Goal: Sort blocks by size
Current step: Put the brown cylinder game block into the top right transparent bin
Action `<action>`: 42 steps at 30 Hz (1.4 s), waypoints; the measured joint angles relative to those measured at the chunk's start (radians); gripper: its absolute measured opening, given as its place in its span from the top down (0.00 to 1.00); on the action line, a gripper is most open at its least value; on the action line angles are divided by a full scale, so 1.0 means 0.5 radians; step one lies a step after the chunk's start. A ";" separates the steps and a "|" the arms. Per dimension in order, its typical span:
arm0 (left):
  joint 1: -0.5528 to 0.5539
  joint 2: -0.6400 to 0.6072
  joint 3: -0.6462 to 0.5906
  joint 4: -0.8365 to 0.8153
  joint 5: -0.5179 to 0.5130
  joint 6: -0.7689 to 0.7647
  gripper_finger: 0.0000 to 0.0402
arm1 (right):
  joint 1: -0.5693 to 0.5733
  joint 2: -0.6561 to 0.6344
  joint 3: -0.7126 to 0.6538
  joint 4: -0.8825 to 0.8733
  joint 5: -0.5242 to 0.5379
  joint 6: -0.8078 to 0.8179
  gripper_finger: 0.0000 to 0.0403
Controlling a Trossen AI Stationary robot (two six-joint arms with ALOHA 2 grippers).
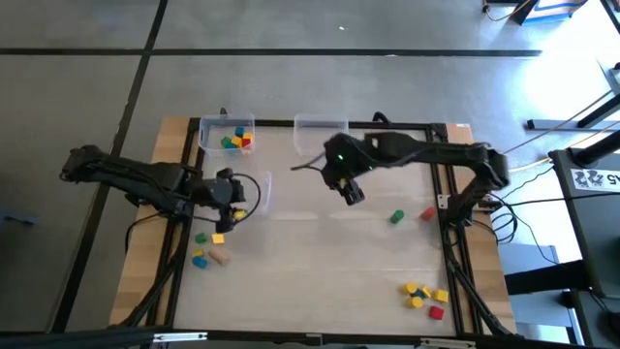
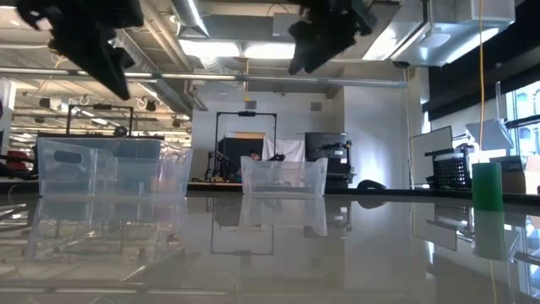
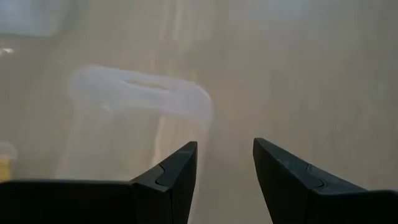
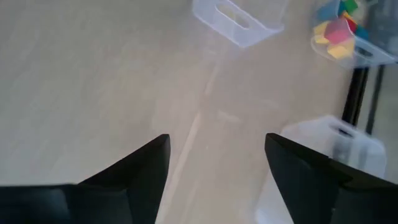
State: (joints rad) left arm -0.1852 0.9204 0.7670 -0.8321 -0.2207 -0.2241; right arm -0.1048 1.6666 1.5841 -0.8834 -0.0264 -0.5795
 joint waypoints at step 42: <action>-1.028 1.325 0.182 -0.249 0.474 -0.472 0.61 | 0.868 -0.340 -1.291 1.669 0.754 0.643 0.33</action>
State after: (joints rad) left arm -0.6991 1.5828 0.8581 -0.9568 0.0163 -0.4602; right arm 0.3294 1.4967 0.9386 -0.0490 0.3504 -0.2581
